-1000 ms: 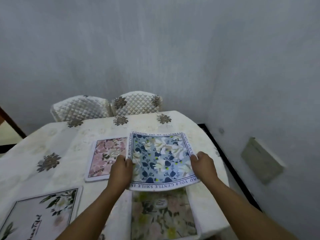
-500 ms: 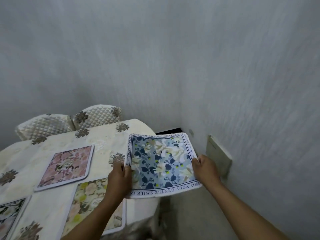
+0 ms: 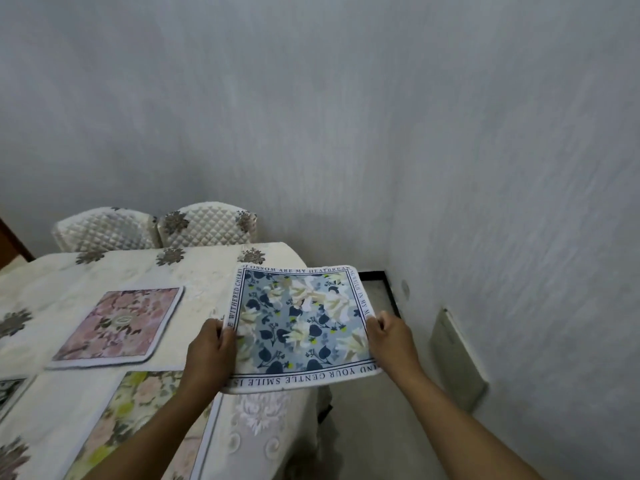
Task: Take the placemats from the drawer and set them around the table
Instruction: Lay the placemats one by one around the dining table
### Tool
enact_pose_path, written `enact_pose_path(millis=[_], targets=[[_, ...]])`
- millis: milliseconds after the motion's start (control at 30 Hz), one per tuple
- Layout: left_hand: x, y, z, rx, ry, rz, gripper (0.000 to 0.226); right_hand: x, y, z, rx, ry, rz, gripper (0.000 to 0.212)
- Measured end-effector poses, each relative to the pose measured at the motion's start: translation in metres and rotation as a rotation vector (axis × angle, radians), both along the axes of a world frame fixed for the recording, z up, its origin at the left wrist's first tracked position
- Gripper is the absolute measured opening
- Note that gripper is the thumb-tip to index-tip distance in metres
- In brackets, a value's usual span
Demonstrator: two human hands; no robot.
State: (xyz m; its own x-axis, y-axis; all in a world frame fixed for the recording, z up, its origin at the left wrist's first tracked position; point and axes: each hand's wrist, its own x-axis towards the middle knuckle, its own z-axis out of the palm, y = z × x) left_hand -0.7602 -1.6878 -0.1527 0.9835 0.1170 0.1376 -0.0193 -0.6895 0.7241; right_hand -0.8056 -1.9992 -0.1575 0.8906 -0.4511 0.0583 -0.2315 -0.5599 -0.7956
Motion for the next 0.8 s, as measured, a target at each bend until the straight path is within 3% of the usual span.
enact_pose_path(millis=[367,800], targets=[[0.138,-0.066,0.014,-0.012,0.031,0.135,0.023,0.187,-0.066,0.004,0.003,0.028,0.125,0.039],[0.307,-0.135,0.012,-0.028,0.004,0.555,0.023,0.480,-0.107,0.009,0.076,0.033,0.562,0.034]])
